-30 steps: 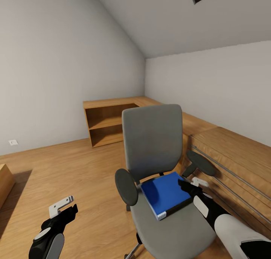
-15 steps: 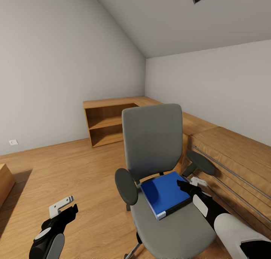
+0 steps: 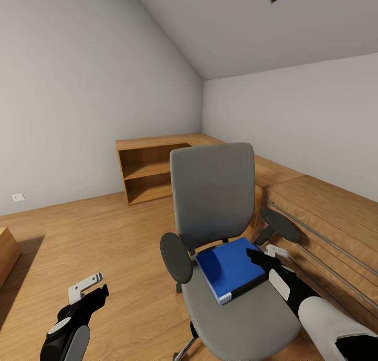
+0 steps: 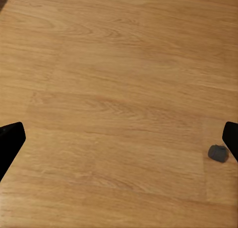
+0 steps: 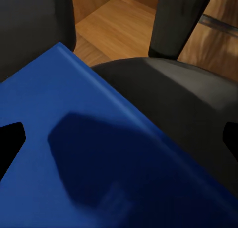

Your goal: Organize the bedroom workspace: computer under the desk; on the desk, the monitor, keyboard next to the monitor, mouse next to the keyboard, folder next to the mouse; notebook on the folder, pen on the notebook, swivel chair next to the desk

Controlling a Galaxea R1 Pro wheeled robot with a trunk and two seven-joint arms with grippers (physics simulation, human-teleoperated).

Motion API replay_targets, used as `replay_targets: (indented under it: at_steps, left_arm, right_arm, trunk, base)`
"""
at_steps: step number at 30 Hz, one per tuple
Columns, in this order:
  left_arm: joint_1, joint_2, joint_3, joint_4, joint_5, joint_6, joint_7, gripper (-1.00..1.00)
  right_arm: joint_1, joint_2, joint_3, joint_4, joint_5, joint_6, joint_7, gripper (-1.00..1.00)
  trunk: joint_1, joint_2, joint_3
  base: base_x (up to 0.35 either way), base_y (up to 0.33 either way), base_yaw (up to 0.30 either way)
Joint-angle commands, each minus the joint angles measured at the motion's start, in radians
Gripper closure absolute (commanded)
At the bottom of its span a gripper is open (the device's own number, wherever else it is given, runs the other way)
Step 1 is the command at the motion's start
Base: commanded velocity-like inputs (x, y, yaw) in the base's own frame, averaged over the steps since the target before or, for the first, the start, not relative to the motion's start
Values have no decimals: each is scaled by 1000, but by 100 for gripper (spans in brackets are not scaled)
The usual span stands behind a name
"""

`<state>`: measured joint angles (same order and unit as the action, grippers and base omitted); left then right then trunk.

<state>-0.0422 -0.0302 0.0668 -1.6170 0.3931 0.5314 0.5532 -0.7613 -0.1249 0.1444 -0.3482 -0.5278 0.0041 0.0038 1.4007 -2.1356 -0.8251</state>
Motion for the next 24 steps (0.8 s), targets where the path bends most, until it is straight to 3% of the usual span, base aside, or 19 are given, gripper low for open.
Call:
replay_targets:
  at_steps: [1,9,18,24]
  left_arm:
    - [-1,-1,1,-1,10,3,6,-100]
    - [-1,2,2,-1,10,4,3,-100]
    - [-1,3,1,0,10,4,2,-100]
    - [-1,2,1,0,10,4,2,-100]
  right_arm:
    - [0,-1,6,43,-14,0,1,-100]
    - [0,-1,6,43,-13,0,1,-100]
    - [0,-1,6,42,-13,0,1,-100]
    - [0,-2,6,42,-13,0,1,-100]
  trunk:
    - [0,0,-1]
    - [0,0,-1]
    - [0,0,-1]
    - [0,0,-1]
  base:
    - [0,0,0]
    - [-3,0,0]
    - [-204,0,0]
    - [-55,0,0]
